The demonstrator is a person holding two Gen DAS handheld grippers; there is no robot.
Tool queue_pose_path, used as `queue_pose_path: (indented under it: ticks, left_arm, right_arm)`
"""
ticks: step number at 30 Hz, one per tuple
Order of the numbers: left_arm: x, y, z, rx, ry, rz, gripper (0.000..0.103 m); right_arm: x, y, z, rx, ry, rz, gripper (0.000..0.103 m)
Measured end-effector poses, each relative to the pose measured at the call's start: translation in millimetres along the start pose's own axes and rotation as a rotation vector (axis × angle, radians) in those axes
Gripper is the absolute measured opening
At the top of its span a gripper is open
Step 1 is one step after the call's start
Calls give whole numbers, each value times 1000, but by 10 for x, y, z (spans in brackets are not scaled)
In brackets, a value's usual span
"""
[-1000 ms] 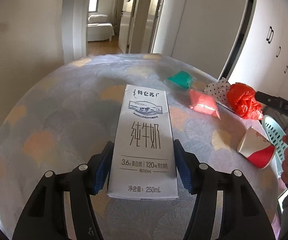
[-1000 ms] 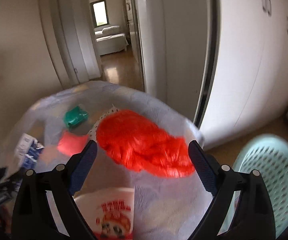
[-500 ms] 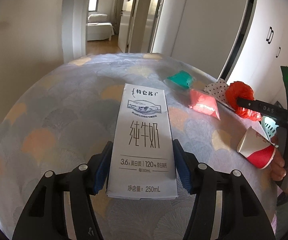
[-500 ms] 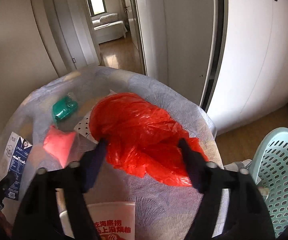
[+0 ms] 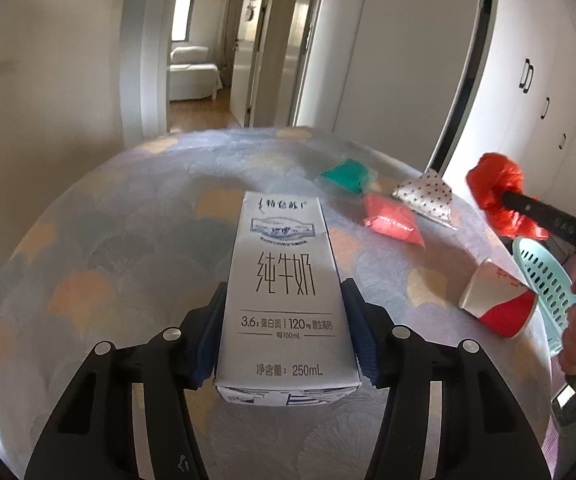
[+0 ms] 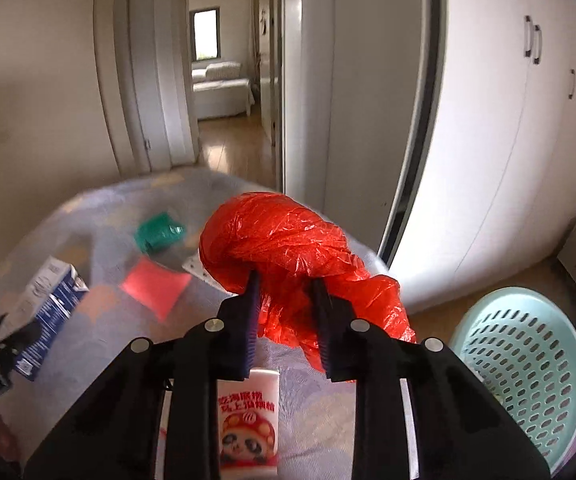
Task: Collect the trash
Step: 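Grasp the red plastic bag with the right tool while the left tool holds the carton, then carry the carton and red bag over the blue basket and open both tools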
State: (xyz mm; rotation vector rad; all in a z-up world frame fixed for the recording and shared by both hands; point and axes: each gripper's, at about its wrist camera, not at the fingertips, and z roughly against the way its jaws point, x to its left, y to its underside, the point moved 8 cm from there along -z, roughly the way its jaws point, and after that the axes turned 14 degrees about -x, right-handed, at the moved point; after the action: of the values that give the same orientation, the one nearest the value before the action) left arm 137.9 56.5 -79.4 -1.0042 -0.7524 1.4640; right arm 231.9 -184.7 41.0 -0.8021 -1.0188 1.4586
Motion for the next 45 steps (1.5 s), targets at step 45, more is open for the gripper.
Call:
queue_pose_path:
  ticks: [45]
  left_arm:
    - [-3807, -10, -436, 165, 615, -208, 53]
  right_arm:
    - [-2753, 756, 1167, 86, 459, -526, 22]
